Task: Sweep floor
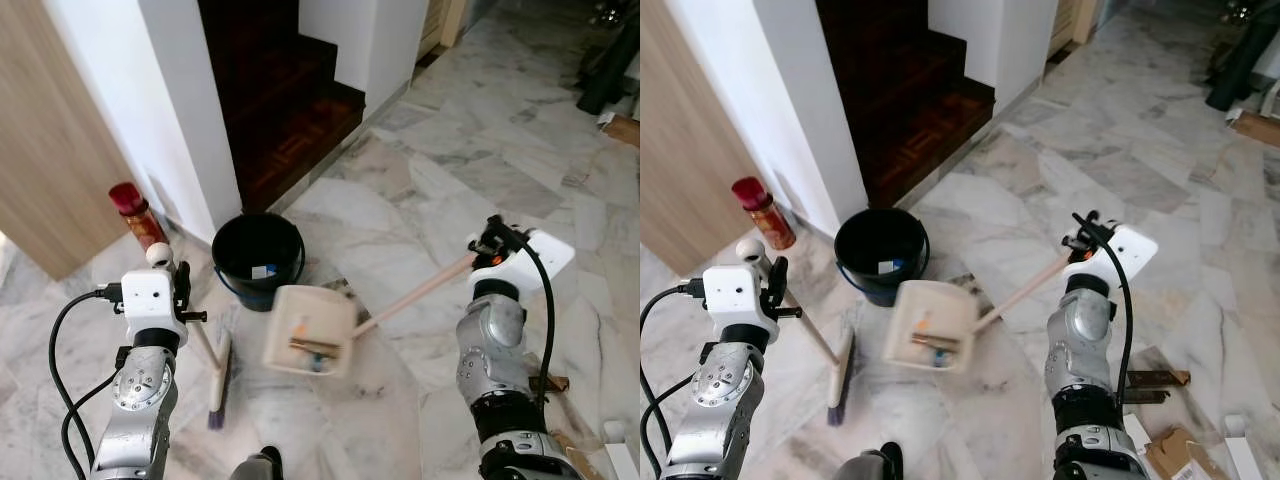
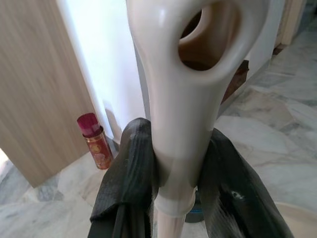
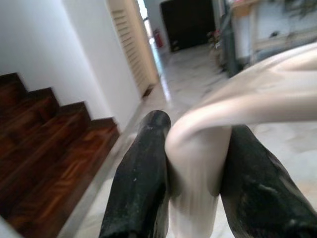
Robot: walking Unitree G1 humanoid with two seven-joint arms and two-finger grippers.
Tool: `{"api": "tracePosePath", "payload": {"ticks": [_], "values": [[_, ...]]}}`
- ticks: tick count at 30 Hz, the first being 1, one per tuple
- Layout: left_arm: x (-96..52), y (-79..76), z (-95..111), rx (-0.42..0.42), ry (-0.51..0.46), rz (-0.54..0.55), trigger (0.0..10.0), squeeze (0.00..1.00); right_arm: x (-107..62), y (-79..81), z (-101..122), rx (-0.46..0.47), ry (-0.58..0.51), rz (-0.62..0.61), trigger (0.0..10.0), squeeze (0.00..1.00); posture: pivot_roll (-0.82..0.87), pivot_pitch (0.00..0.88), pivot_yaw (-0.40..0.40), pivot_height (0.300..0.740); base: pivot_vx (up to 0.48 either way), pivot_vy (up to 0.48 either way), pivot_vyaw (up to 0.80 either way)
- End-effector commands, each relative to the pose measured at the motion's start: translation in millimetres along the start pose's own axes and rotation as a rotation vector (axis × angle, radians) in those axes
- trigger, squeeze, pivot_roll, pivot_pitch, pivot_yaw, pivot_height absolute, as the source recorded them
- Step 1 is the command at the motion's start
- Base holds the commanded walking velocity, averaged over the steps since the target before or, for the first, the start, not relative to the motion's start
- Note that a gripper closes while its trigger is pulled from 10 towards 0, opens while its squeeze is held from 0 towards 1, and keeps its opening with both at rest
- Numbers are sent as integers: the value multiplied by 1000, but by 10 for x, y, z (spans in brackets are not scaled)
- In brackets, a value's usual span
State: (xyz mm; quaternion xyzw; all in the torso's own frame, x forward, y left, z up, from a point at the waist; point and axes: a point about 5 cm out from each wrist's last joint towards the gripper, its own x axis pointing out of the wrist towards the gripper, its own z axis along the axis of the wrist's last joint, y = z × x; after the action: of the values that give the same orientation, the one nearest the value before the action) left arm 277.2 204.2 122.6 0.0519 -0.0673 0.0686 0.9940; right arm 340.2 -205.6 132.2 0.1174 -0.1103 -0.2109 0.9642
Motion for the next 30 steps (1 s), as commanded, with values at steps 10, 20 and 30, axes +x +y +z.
{"api": "tracePosePath", "payload": {"ticks": [10,20,30], "values": [[2,18,33,26,-26,3,10000,0,78,-112,482,134,-239,-193,10000,0,117,122,-16,740,0,0,0],[-5,8,24,27,-24,0,10000,0,79,25,693,258,-317,-135,10000,0,117,127,-14,740,0,0,0],[-5,15,31,29,-28,2,10000,0,97,245,976,292,-419,-41,10000,0,121,131,-15,740,0,0,0]]}}
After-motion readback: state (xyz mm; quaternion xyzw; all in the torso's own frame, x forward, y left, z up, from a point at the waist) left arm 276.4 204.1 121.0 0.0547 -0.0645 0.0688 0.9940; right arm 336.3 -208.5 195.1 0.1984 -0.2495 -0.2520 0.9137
